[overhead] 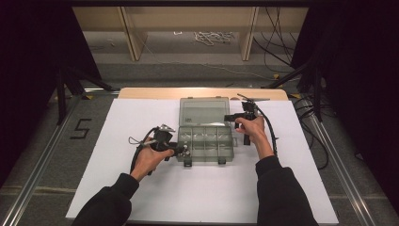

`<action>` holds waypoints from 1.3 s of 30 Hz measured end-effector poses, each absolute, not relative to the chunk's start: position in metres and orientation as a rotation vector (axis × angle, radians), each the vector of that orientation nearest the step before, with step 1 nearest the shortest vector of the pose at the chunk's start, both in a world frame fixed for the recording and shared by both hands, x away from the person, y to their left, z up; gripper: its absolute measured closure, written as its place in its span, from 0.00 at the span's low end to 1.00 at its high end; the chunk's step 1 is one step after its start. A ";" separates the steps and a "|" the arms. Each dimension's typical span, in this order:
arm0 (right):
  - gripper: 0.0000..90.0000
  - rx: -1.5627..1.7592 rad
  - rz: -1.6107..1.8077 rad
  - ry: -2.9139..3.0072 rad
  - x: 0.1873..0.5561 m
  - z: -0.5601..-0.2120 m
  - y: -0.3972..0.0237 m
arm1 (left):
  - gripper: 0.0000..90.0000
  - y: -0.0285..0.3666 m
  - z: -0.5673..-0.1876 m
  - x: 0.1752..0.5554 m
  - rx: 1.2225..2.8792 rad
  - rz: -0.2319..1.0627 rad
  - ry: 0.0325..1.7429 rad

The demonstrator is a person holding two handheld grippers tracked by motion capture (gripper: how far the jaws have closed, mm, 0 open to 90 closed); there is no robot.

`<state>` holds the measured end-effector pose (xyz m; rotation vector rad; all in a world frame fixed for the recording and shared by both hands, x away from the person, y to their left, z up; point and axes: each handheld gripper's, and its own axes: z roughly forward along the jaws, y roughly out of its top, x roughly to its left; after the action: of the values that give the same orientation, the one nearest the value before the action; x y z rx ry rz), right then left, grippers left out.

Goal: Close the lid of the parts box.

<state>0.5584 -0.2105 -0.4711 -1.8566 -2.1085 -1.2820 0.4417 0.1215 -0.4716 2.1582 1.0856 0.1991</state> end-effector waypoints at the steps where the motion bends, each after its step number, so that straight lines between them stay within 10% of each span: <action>1: 0.80 -1.851 -1.301 -2.110 0.558 -0.471 -0.211 | 0.67 0.122 -0.472 0.442 2.158 0.200 1.084; 39: 0.94 -1.683 -1.725 -2.454 0.522 -0.471 -0.213 | 0.67 0.121 -0.472 0.441 2.151 0.210 1.086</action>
<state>0.5217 -0.2126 -0.4712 -1.6829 -2.4540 -1.7251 0.4411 0.1211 -0.4721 2.1509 1.0864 0.2098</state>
